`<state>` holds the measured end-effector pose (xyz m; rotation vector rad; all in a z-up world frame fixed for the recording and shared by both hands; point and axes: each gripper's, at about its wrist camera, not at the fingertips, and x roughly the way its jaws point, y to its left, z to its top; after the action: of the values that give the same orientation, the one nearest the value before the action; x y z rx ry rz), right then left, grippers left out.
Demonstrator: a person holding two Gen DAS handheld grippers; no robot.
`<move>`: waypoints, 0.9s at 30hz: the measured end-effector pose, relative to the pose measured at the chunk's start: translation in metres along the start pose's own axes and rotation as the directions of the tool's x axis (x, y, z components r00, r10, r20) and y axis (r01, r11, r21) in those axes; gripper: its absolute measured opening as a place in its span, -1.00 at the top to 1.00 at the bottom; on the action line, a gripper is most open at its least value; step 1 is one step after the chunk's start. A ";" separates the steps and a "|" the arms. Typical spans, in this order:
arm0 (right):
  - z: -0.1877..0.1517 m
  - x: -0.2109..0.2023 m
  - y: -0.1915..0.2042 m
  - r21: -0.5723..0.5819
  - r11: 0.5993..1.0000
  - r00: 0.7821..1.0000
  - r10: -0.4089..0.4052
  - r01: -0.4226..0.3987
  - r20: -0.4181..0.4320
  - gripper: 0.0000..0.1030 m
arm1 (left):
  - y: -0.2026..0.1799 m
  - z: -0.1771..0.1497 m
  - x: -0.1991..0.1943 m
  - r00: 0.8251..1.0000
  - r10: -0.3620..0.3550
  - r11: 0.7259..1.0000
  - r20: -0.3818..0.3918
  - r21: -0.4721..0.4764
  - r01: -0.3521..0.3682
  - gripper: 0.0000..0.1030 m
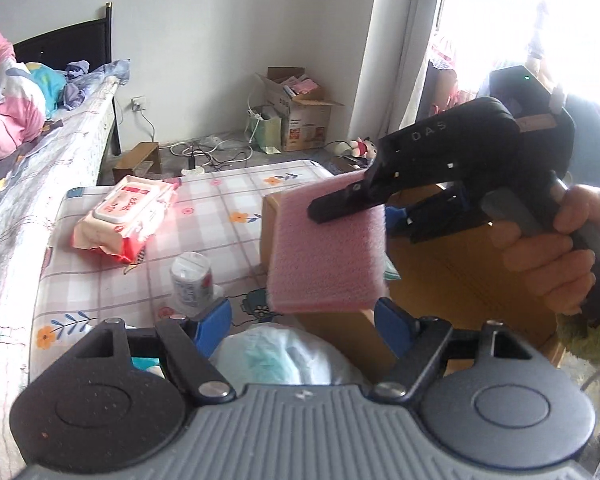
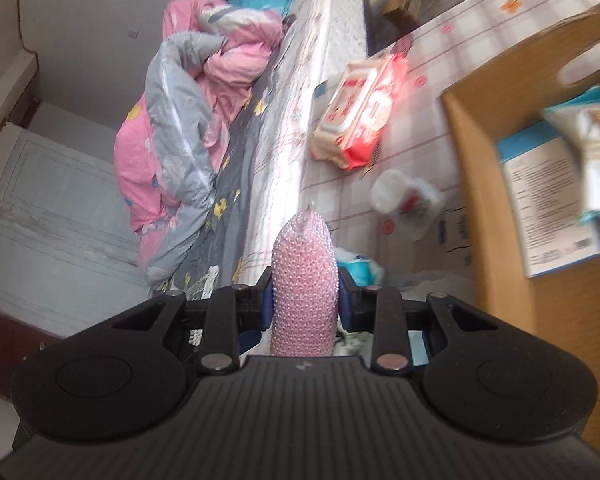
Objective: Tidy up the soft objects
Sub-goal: 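Carry the pink sponge with the right tool into the cardboard box and release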
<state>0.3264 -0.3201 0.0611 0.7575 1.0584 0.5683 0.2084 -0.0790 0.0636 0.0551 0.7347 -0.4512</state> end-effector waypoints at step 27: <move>0.092 -0.017 -0.094 -0.398 0.657 0.766 -0.588 0.640 0.260 -0.14 | 0.015 -0.019 0.007 0.988 0.151 0.984 -0.043 -0.085 -0.154 -0.55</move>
<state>0.4100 -0.4164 0.0236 -0.0318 0.9475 0.1628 0.2073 -0.0641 0.0435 0.0370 0.7792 -0.2718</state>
